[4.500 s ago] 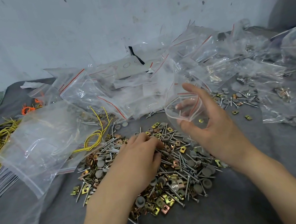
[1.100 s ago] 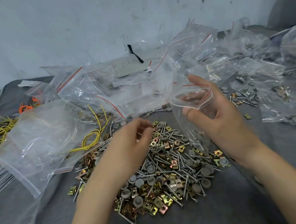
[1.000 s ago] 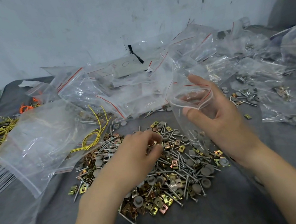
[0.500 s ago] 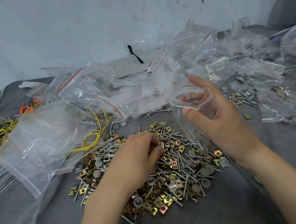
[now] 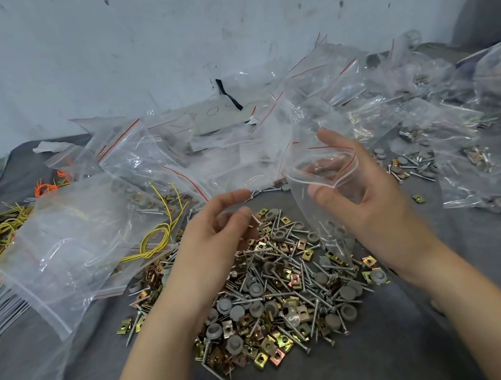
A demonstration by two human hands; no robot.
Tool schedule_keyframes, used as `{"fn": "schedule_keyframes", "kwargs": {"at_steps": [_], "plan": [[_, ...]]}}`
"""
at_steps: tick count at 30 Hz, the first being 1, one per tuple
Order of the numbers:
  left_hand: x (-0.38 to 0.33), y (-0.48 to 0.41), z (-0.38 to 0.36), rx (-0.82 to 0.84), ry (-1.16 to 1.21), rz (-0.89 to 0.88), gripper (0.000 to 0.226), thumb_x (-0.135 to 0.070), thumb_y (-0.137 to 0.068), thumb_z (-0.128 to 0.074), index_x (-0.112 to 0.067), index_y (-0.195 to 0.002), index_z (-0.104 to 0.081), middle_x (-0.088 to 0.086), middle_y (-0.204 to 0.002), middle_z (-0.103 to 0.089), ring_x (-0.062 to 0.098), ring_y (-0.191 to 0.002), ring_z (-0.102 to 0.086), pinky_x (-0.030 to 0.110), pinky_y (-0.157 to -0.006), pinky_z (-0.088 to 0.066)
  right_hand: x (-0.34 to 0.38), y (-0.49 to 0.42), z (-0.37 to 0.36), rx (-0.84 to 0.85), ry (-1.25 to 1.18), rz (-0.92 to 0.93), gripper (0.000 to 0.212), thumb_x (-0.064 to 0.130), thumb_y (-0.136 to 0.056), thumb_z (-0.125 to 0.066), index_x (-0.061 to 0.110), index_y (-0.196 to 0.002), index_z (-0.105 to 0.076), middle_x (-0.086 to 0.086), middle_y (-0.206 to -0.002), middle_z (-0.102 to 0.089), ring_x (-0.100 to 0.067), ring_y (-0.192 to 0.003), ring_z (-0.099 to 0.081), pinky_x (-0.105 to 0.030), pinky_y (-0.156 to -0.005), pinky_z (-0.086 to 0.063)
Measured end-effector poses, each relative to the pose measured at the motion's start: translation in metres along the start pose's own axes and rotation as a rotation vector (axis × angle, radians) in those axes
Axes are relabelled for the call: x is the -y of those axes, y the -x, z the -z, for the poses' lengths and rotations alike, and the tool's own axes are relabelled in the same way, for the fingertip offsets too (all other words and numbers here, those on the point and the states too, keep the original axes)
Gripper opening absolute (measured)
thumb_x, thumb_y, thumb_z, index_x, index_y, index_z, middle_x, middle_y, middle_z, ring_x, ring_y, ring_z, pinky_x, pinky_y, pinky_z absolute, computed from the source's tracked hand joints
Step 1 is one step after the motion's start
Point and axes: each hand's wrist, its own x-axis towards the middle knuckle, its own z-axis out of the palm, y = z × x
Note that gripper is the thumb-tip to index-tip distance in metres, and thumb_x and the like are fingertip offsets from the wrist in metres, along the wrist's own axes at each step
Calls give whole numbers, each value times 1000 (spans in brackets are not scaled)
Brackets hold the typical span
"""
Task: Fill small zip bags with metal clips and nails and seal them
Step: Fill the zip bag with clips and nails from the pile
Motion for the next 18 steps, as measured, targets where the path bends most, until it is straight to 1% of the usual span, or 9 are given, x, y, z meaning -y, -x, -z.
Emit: {"fn": "schedule_keyframes", "kwargs": {"at_steps": [4,6,9,10,11,13,15,18], "plan": [[1,-1,-1,-1,30,-4,22,-13,-100,-55,-24,-108,-72,-4,-83,-69,7,-77,-65,19,-72,-53,-2,-1,-1,0,-6,5,59,30,-93,-68,41,-145,-42,13,-119,-67,-3,-119,-59,-35,-106,-43],[2,-1,-1,4,42,7,23,-12,-99,-55,-23,-110,-72,-7,-83,-70,6,-78,-65,21,-75,-54,-3,-1,-1,8,-27,2,58,28,-94,-68,41,-144,-42,13,-119,-67,-3,-119,-59,-32,-104,-43],[1,-2,-2,22,17,-11,23,-13,-95,-62,-23,-114,-70,-5,-84,-71,10,-79,-63,25,-78,-54,-4,-1,-2,12,-26,9,58,28,-93,-68,40,-144,-42,14,-117,-68,0,-116,-60,-19,-96,-45],[1,-1,-3,13,15,-24,21,-14,-94,-63,-23,-113,-70,-3,-84,-71,10,-78,-63,24,-76,-54,-4,-1,-2,11,-26,7,58,28,-93,-68,39,-145,-42,15,-117,-68,1,-116,-60,-15,-94,-45],[1,-1,-4,-4,22,-35,19,-15,-94,-64,-22,-111,-71,-1,-84,-72,10,-77,-63,21,-74,-53,-4,-1,-2,10,-28,8,58,28,-94,-68,39,-145,-42,16,-116,-68,1,-115,-60,-14,-93,-46],[1,-1,-5,-38,35,-43,14,-18,-96,-61,-19,-107,-70,0,-82,-73,9,-75,-65,18,-69,-52,-4,-1,-3,11,-31,6,58,28,-94,-69,40,-144,-43,17,-117,-67,1,-115,-60,-19,-93,-46],[1,0,-5,-48,68,-17,16,-22,-101,-53,-17,-106,-67,-1,-80,-74,9,-75,-68,17,-65,-53,-4,-1,-3,11,-32,7,58,29,-93,-69,42,-144,-42,17,-117,-67,1,-115,-60,-23,-94,-44],[-1,0,-5,-25,169,67,22,-25,-104,-45,-16,-108,-65,2,-81,-74,13,-78,-70,22,-67,-50,-4,-2,-5,10,-31,12,59,33,-90,-68,43,-143,-42,14,-116,-67,-2,-114,-61,-28,-97,-44]]}}
